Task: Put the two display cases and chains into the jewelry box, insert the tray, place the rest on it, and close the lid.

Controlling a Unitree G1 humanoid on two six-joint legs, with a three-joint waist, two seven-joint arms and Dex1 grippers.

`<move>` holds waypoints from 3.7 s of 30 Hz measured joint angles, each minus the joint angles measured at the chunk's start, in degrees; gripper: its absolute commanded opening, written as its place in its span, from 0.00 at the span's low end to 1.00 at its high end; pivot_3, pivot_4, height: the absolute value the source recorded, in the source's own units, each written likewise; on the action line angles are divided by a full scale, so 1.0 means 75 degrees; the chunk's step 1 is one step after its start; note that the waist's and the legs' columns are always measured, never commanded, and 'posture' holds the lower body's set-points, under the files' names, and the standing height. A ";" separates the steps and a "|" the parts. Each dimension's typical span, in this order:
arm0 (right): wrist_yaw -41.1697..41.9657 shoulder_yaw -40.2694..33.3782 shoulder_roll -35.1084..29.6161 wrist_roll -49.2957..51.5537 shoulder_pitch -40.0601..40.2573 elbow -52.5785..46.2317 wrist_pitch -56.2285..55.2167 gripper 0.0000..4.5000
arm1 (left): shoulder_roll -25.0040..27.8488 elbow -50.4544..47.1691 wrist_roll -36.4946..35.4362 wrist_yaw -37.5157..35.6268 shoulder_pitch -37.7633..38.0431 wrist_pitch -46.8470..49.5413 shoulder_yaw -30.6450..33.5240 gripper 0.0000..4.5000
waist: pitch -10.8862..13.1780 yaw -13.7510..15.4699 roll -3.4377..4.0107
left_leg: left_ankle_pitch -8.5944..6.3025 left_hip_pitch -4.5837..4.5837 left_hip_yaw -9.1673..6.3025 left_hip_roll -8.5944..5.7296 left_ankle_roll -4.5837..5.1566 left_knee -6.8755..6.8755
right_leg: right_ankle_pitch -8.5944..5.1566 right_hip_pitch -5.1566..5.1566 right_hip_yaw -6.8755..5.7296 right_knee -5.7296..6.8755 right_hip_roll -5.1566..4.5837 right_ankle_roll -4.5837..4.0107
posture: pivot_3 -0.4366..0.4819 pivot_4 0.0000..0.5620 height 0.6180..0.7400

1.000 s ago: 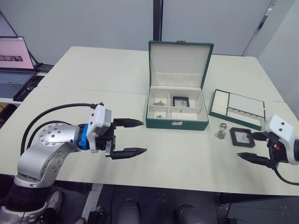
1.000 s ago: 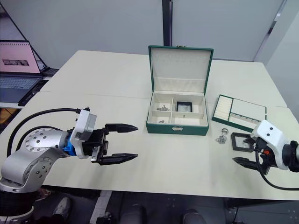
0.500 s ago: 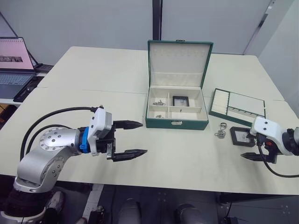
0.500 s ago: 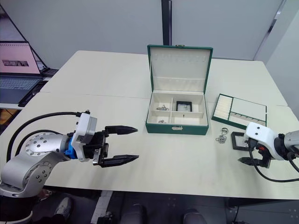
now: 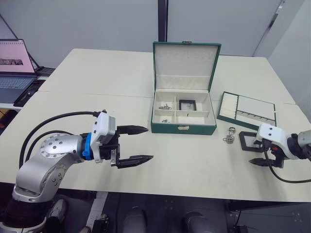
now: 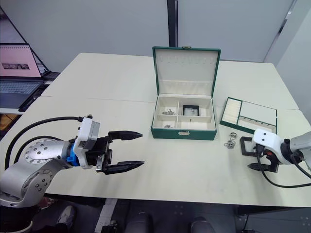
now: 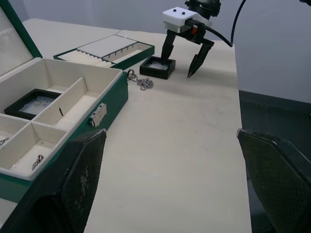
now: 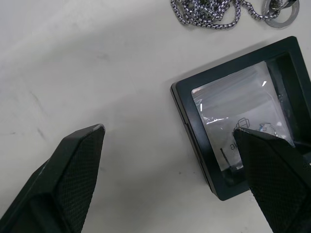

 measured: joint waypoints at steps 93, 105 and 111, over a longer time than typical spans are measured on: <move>0.2082 0.2879 0.4795 -0.1990 -0.6607 0.4059 -0.0951 0.01 | 0.0288 0.1196 0.0461 0.0122 0.0518 -0.0640 0.1109 1.00 | 0.0043 -0.0178 0.0057 | 0.0008 0.0021 0.0136 0.0028 -0.0013 -0.0009 | 0.0002 -0.0114 0.0082 0.0088 -0.0002 -0.0006 | 0.48 0.27 1.00; 0.1805 0.2607 0.4944 -0.2127 -0.6697 0.4531 -0.1140 0.60 | 0.0298 0.1186 0.0485 0.0253 0.0297 -0.0513 0.1019 1.00 | 0.0044 -0.0180 0.0057 | 0.0008 0.0021 0.0137 0.0028 -0.0014 -0.0009 | 0.0002 -0.0114 0.0082 0.0088 -0.0002 -0.0006 | 0.48 0.27 1.00; 0.1736 0.2465 0.4962 -0.2170 -0.6886 0.4696 -0.1274 1.00 | 0.0298 0.1186 0.0501 0.0255 0.0214 -0.0496 0.0998 1.00 | 0.0044 -0.0179 0.0057 | 0.0008 0.0020 0.0137 0.0028 -0.0014 -0.0011 | 0.0001 -0.0114 0.0083 0.0088 -0.0002 -0.0006 | 0.48 0.27 1.00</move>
